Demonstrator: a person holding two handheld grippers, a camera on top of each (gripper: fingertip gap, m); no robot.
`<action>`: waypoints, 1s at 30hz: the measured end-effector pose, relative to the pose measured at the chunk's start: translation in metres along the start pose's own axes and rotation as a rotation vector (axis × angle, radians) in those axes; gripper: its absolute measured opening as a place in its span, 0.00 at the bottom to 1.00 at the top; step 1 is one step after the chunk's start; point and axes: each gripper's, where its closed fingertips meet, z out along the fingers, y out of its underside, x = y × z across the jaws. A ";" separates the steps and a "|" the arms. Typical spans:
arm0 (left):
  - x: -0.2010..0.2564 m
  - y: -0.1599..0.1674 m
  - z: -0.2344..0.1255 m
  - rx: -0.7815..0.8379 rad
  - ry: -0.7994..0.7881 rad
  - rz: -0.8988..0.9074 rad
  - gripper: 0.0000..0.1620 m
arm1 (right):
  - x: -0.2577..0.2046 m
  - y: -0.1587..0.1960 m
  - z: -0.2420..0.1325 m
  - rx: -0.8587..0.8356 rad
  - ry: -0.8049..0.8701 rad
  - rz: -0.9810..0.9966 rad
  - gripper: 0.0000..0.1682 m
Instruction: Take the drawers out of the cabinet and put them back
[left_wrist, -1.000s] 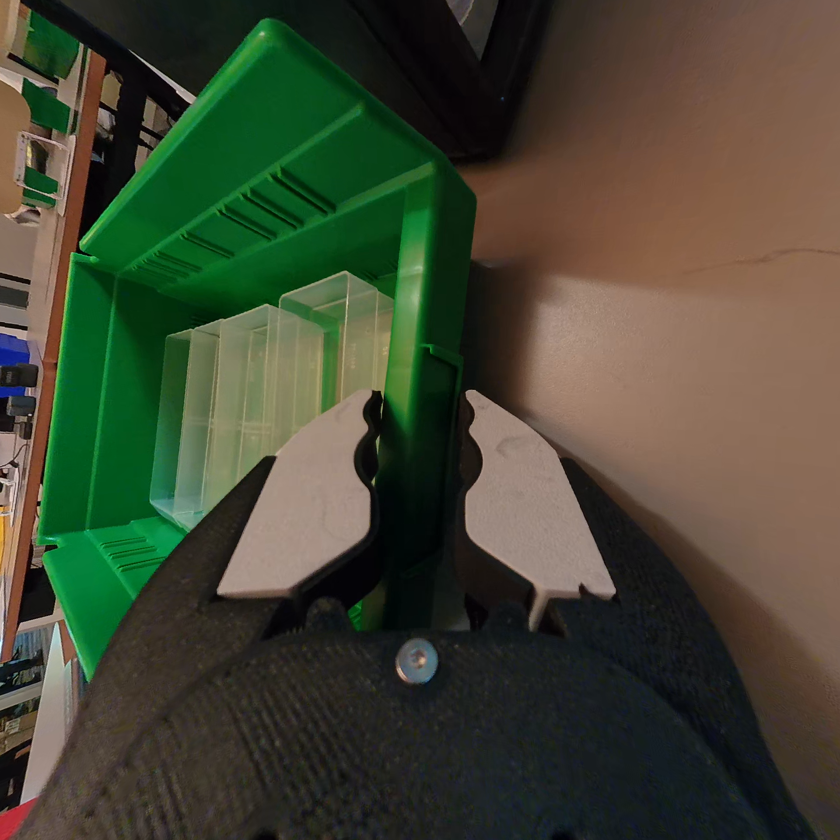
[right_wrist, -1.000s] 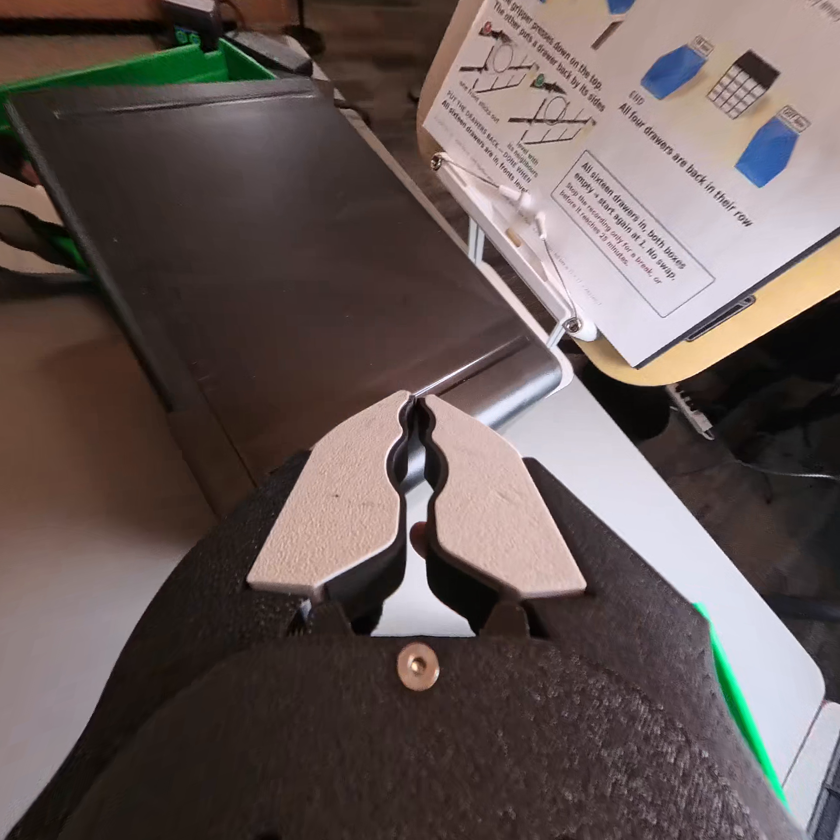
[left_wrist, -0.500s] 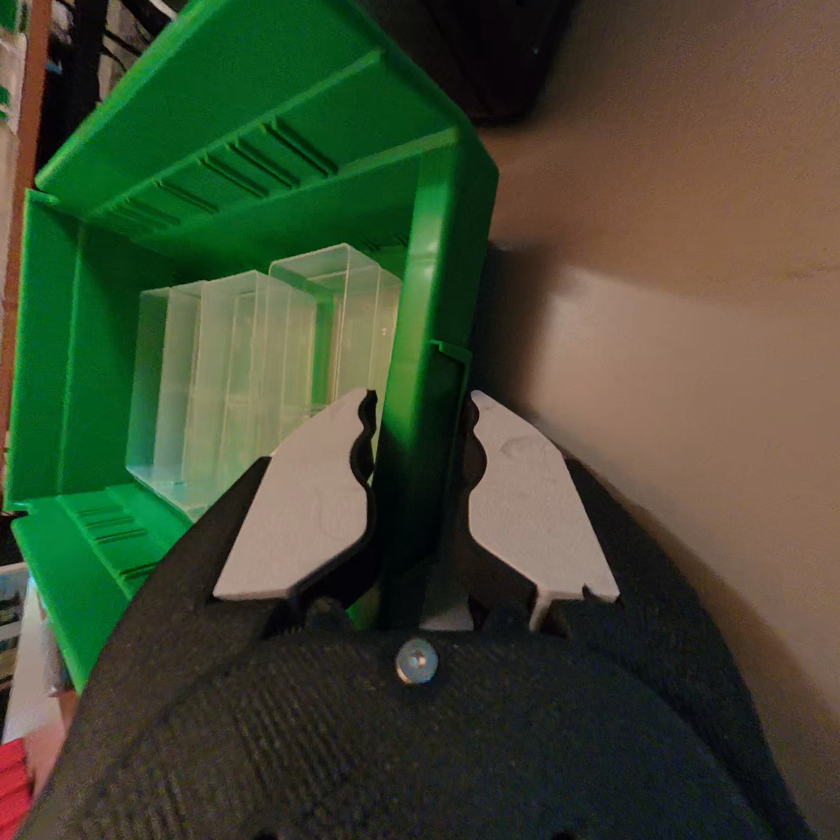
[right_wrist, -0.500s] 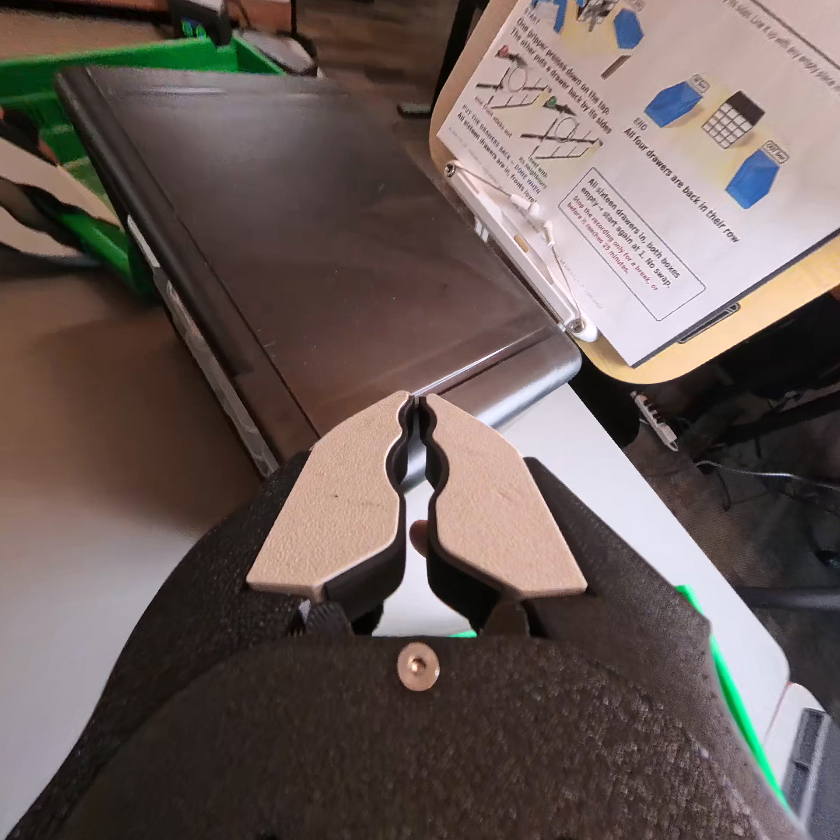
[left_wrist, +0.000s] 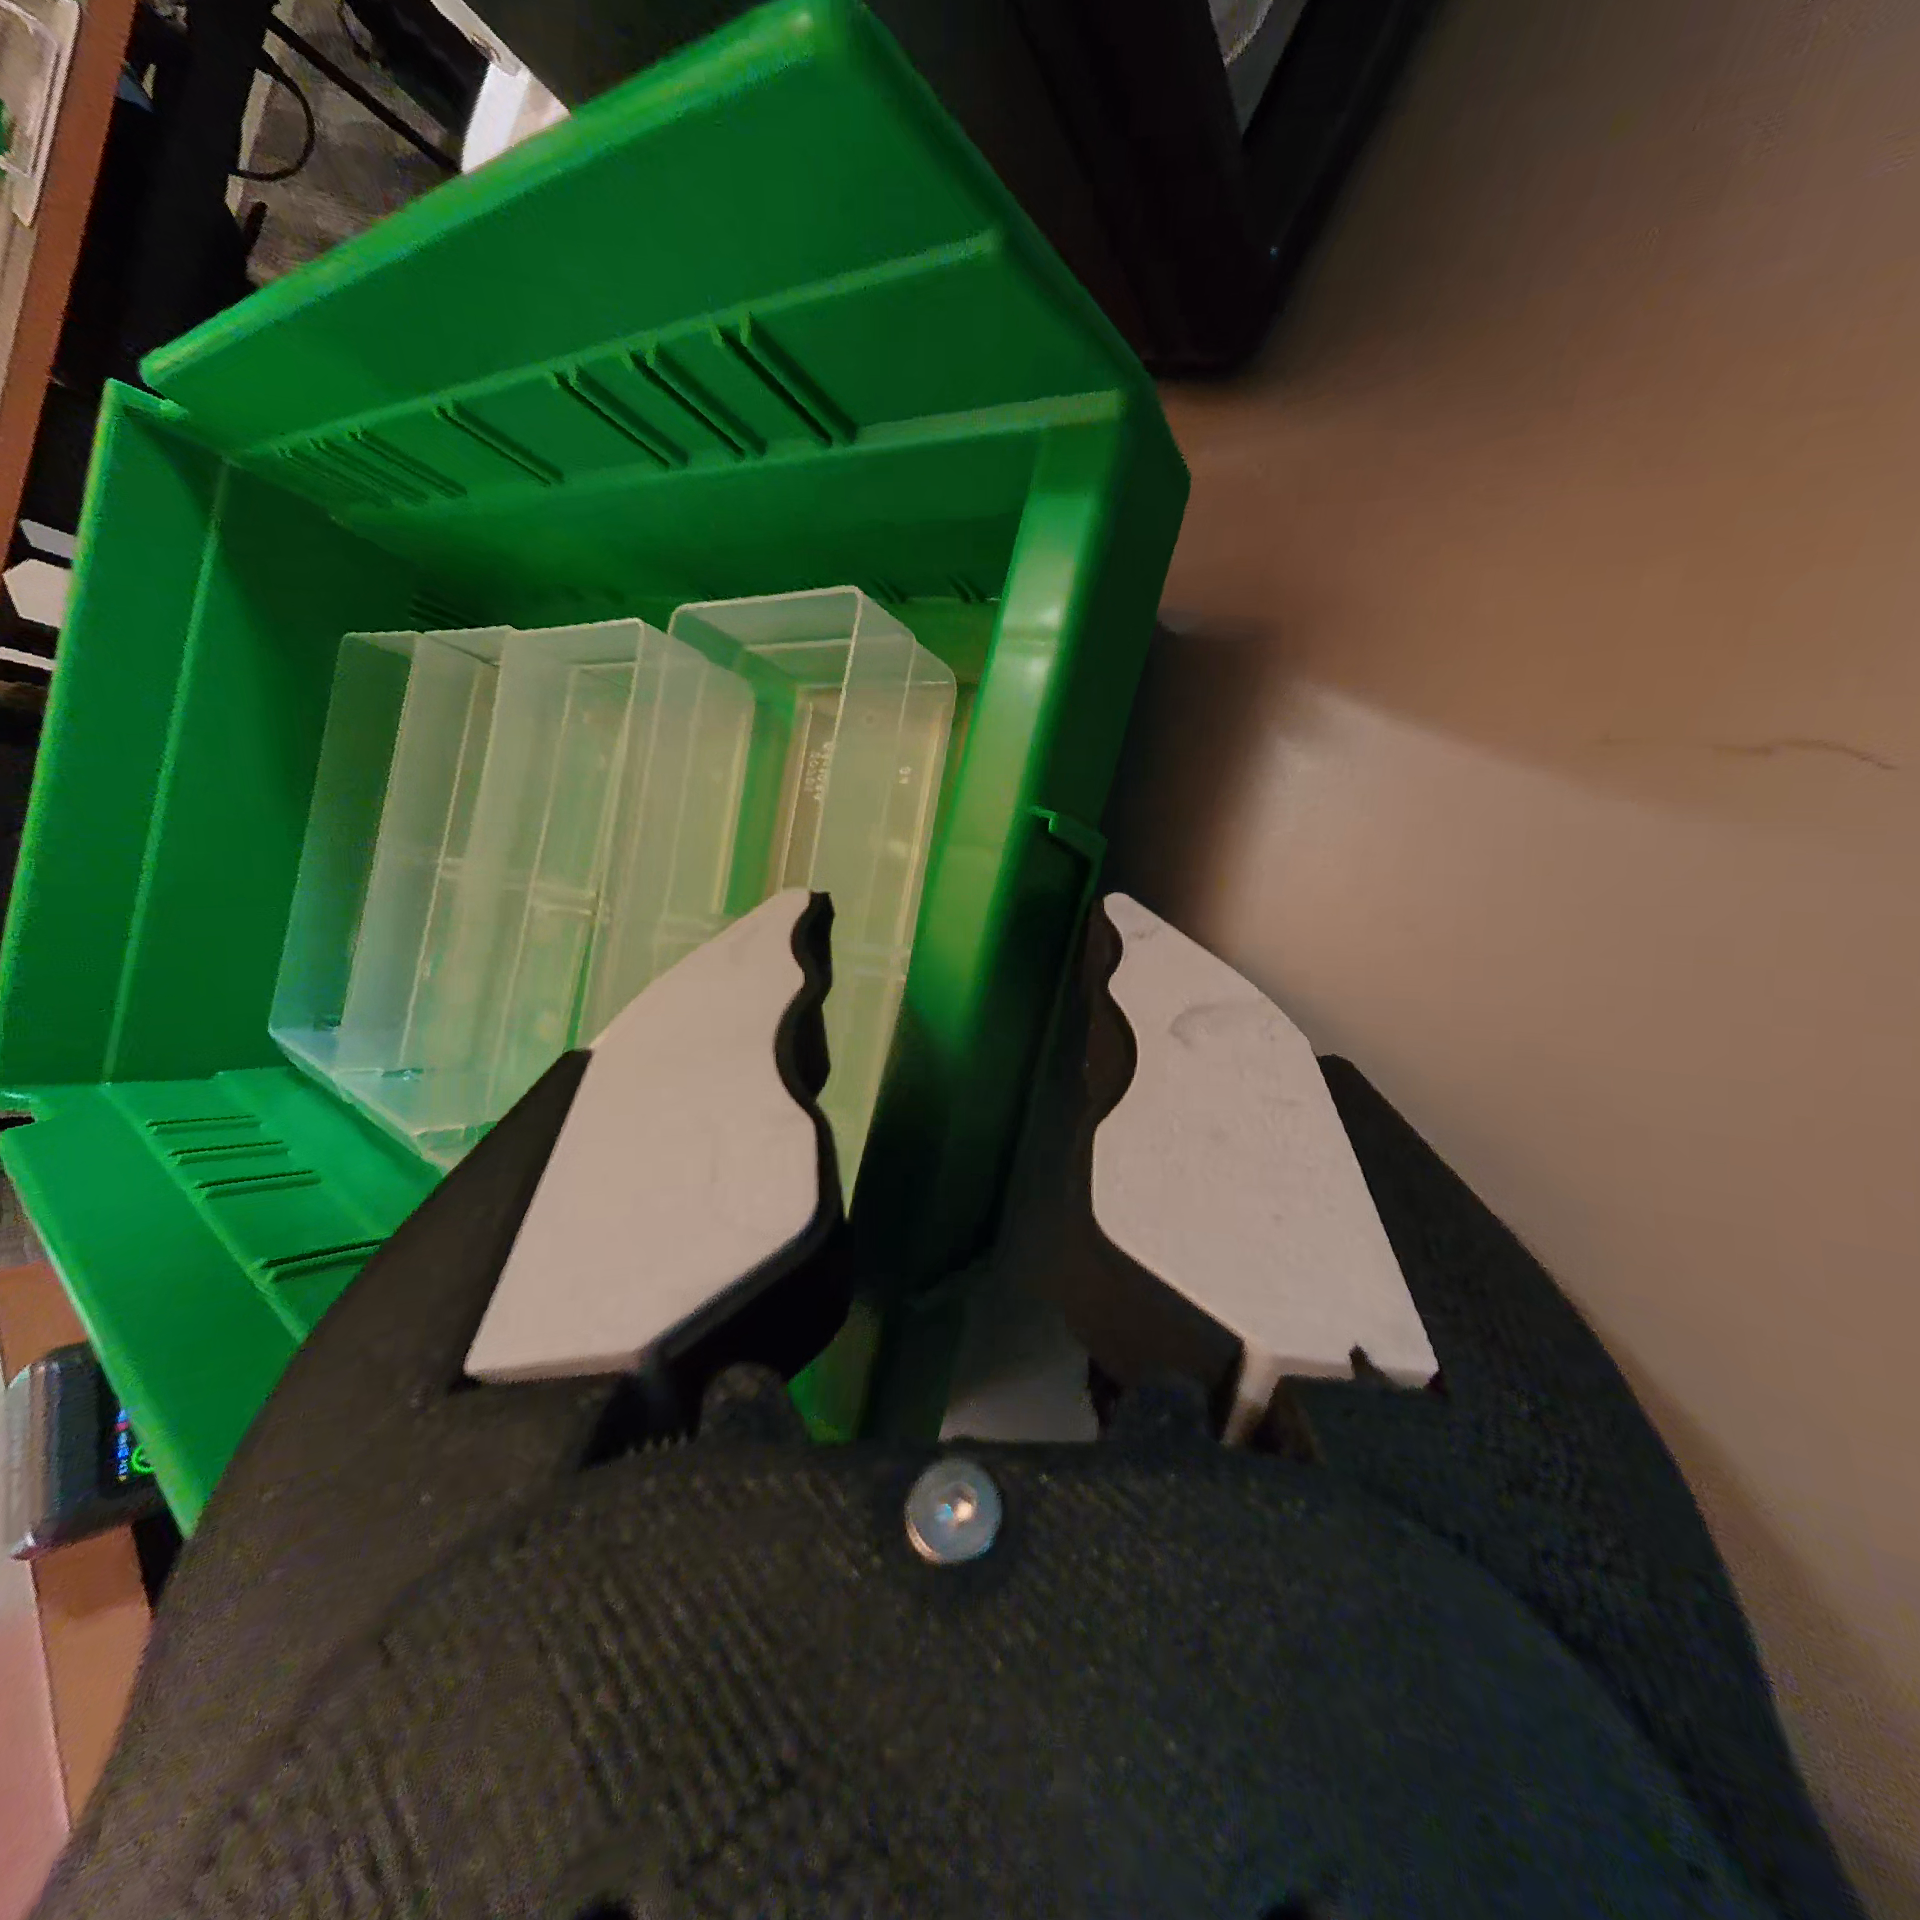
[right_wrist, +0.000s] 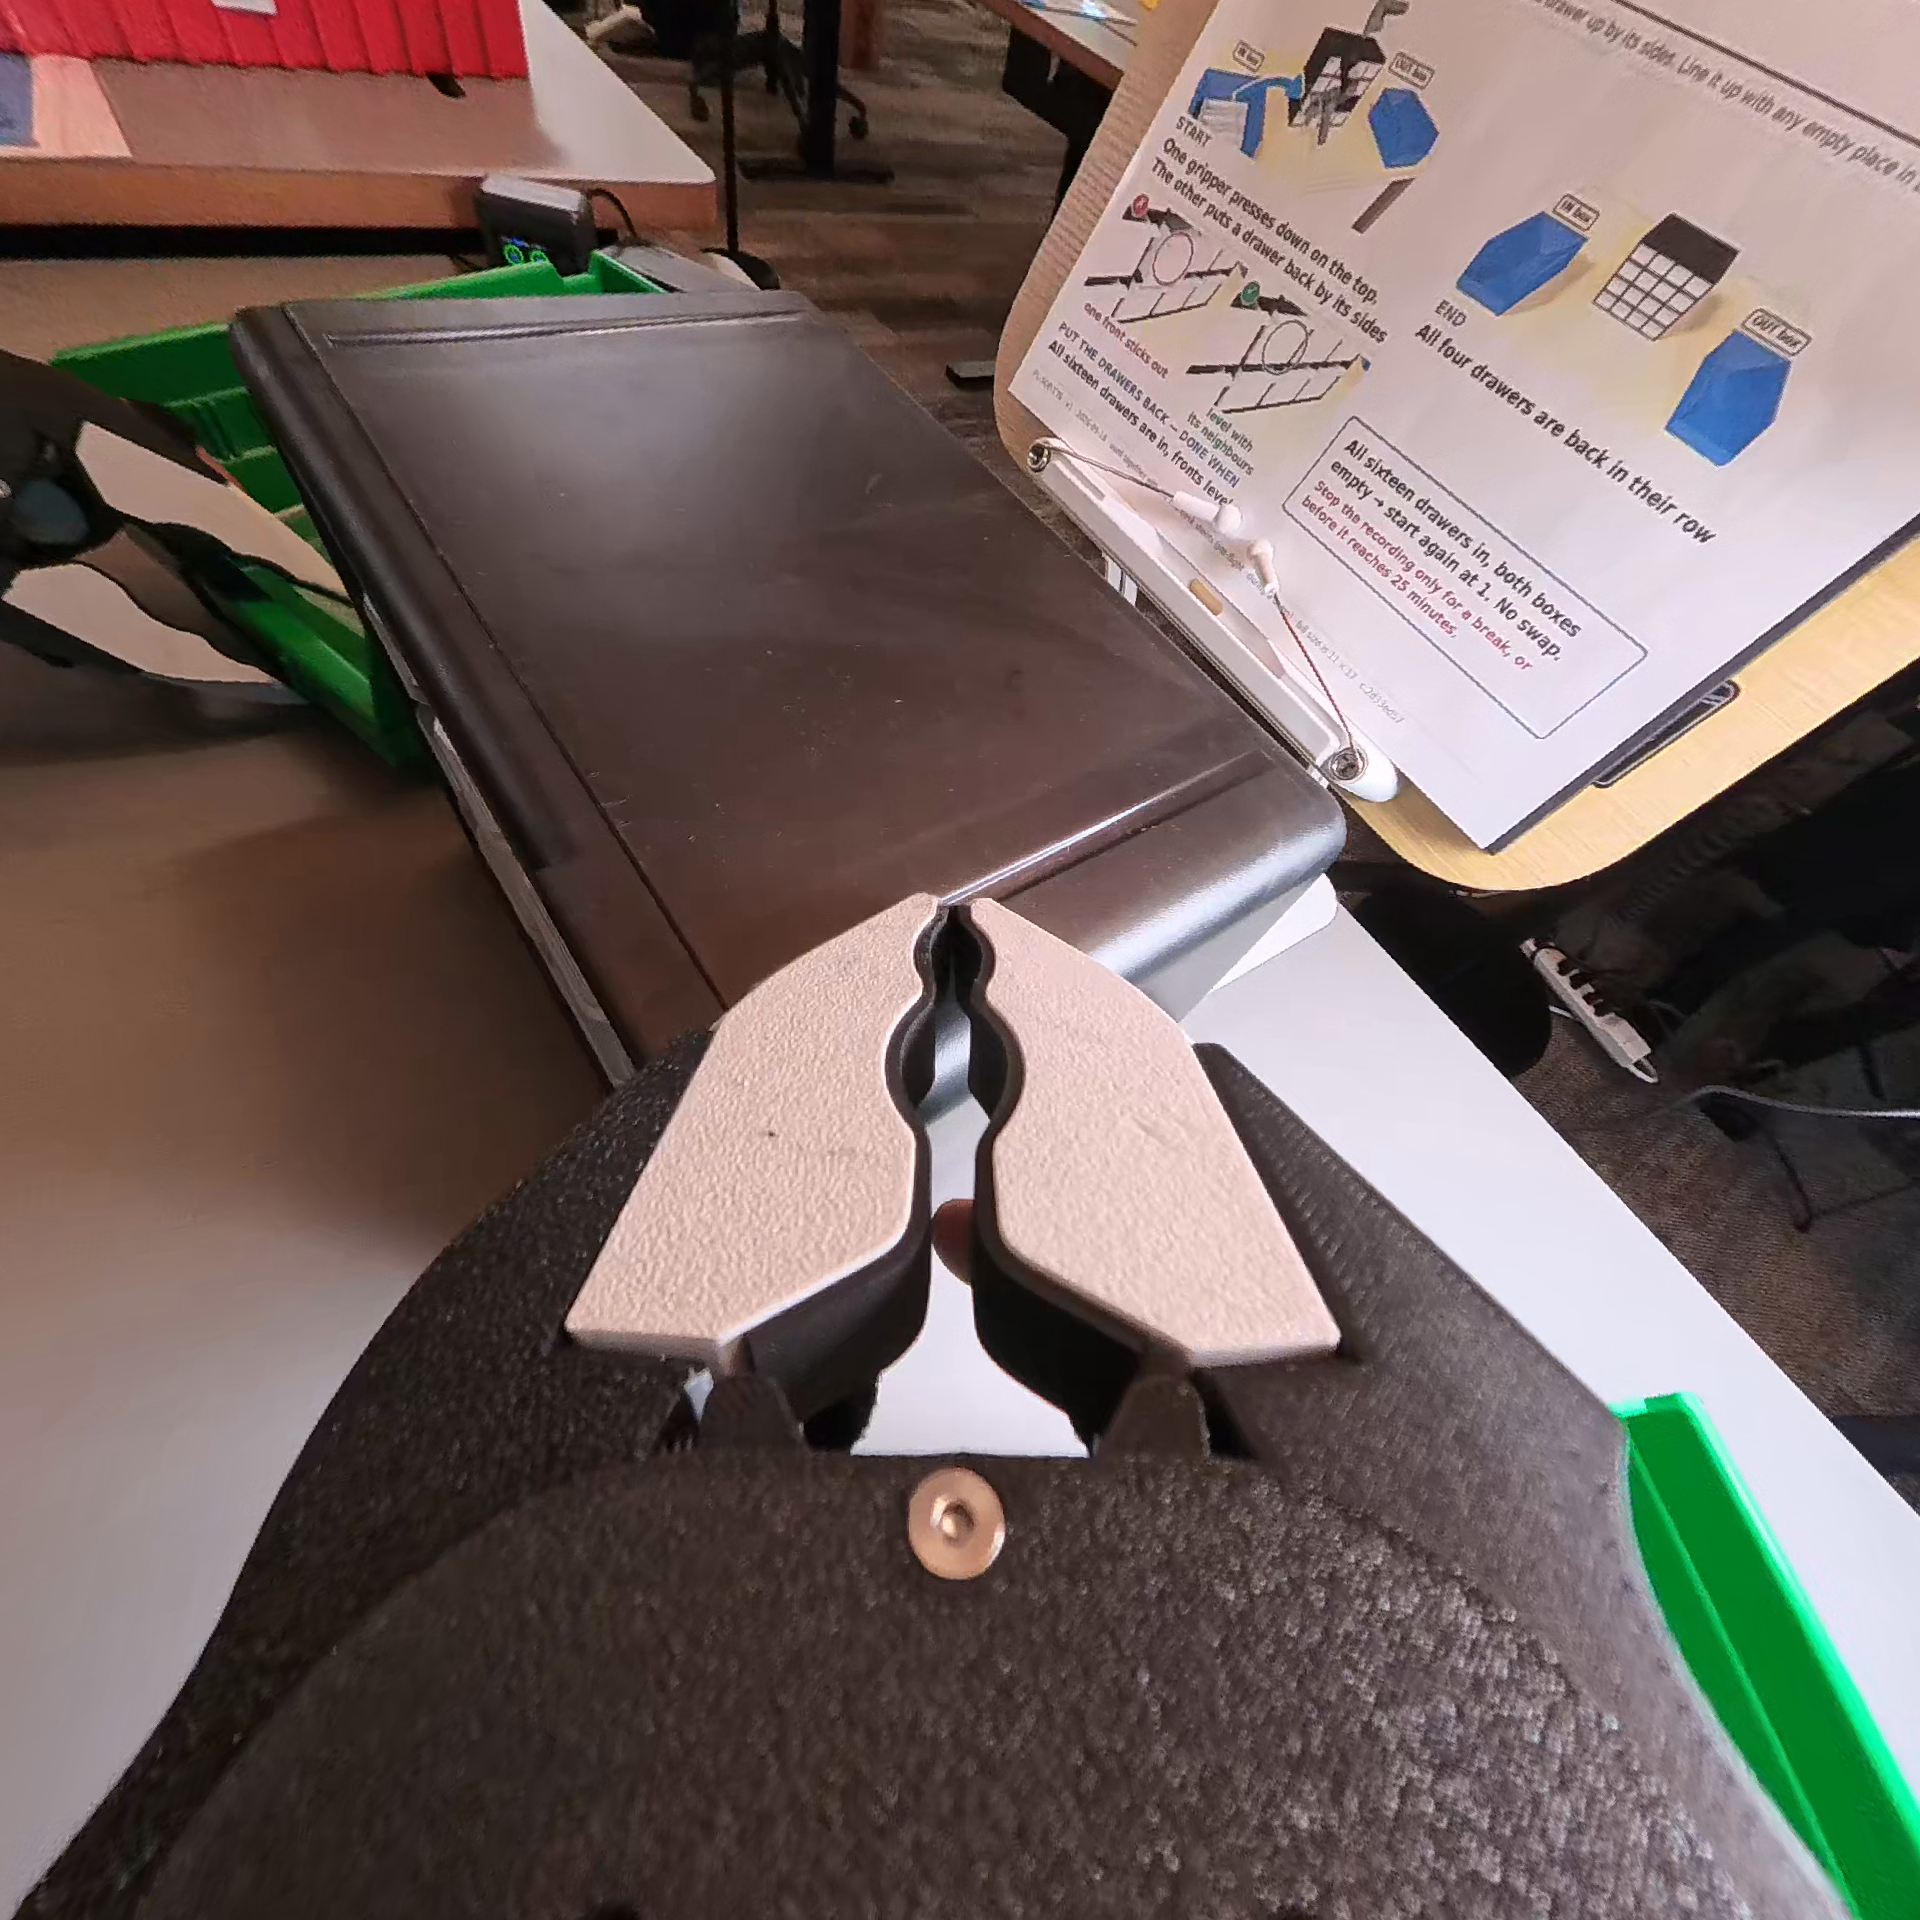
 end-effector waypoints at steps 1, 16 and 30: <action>-0.001 -0.002 -0.001 0.002 -0.002 -0.003 0.30 | 0.000 0.000 0.000 -0.006 0.008 -0.009 0.00; -0.078 -0.005 -0.058 -0.271 0.078 0.058 0.23 | 0.001 0.000 -0.001 0.003 0.020 0.006 0.00; -0.051 0.075 -0.030 -0.717 0.503 0.529 0.18 | 0.001 0.000 -0.001 0.026 0.005 0.013 0.00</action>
